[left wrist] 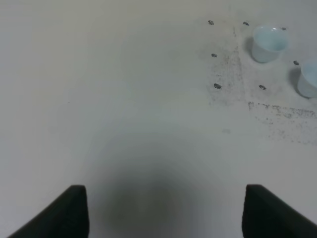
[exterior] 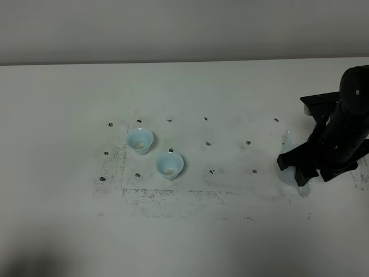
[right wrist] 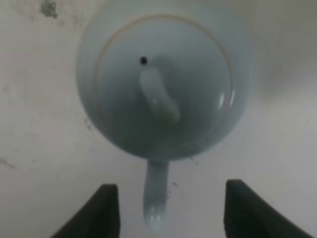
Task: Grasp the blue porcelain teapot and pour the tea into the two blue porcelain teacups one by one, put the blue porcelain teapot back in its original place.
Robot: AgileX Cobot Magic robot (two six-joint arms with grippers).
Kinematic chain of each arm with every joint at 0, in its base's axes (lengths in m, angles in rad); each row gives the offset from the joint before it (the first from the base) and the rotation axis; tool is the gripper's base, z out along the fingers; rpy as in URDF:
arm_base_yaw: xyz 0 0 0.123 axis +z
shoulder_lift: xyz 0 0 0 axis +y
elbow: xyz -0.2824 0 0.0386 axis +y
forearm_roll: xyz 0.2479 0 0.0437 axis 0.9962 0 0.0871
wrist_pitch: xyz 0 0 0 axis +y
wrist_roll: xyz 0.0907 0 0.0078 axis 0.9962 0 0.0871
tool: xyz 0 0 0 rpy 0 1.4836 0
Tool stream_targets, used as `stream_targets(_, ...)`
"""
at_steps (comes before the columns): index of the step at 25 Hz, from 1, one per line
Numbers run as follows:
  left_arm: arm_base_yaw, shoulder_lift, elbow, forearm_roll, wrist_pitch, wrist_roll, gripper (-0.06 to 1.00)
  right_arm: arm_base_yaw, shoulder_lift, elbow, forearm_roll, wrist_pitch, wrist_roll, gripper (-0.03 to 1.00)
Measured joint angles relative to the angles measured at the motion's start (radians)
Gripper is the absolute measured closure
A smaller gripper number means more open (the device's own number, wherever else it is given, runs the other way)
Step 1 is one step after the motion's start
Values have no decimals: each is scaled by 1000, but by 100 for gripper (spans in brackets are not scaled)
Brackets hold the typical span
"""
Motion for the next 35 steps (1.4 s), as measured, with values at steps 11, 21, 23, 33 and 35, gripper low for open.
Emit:
stream_targets(11,0,0,0,0,0,0,33,0,61,0,0,-49,-8,52)
stream_targets(21,0,0,0,0,0,0,33,0,81,0,0,-65,-8,52)
stream_targets(23,0,0,0,0,0,0,33,0,81,0,0,-66,-8,53)
stream_targets(33,0,0,0,0,0,0,33,0,81,0,-2,-66,-8,86)
stream_targets(35,0,0,0,0,0,0,33,0,81,0,-4,-66,-10,92)
